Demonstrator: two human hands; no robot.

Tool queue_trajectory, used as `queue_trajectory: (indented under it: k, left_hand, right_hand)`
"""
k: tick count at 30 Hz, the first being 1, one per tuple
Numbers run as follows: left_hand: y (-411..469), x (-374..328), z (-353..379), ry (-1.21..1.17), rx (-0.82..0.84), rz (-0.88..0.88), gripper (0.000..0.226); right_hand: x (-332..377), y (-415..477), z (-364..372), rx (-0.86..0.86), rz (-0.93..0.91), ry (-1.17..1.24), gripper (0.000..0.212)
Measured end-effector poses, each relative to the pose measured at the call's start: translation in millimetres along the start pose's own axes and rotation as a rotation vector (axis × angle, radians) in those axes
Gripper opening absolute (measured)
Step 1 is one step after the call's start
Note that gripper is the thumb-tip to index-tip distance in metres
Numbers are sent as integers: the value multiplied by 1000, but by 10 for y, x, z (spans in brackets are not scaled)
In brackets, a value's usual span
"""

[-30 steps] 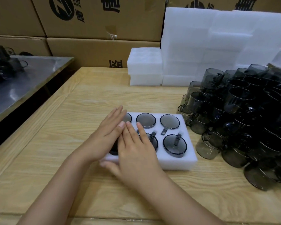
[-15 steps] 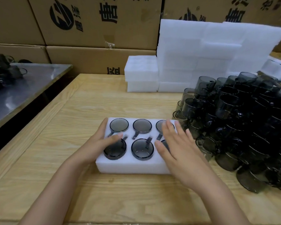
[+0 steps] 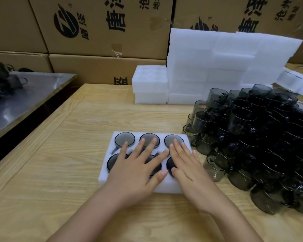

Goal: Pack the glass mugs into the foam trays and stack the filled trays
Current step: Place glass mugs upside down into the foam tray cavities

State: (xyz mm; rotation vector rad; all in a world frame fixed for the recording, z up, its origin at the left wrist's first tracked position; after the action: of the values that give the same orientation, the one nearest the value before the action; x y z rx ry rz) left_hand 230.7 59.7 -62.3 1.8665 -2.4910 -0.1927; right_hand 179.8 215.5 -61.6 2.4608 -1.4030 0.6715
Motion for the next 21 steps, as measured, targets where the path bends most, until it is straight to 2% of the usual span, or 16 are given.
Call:
queue_trajectory:
  k: [1,4,7,10,13,18,21]
  left_hand:
    - [-5,29,-4,17,12,21,60]
    - [2,78,-27,88,22,132,77]
    - [21,136,-86,228,-7,157,71]
    - [102,467,-19,196,-9,51,68]
    - [224,927,50,263,24,-85,69]
    - [460,1785,-7,394,-4,-233,72]
    - [628,2297,-17,422,-36,-337,65]
  right_hand:
    - [-4,-2,0,1,-16,58,61]
    - [-13,42,18,-29,-38,153,70]
    - [13,180,21,-80,-68,286,72]
    - [132,334,120,-249,-81,354,69]
    - [231,437,349,-367,-43,249,61]
    - [178,508,476,-258,-7,116,69]
    - [200,528,481,-192,3,57,69]
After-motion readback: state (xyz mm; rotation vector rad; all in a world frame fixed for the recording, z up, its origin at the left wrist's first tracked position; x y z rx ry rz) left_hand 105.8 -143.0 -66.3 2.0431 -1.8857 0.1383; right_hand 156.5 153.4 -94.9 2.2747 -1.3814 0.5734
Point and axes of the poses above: each hand's wrist, its own y-axis towards the middle knuckle, its own z-axis out of the palm, x = y × z, the point moved 2 cm from there along y, towards the middle knuckle, and after that the axes turned 10 degrees about z, right-handed, at the moved point
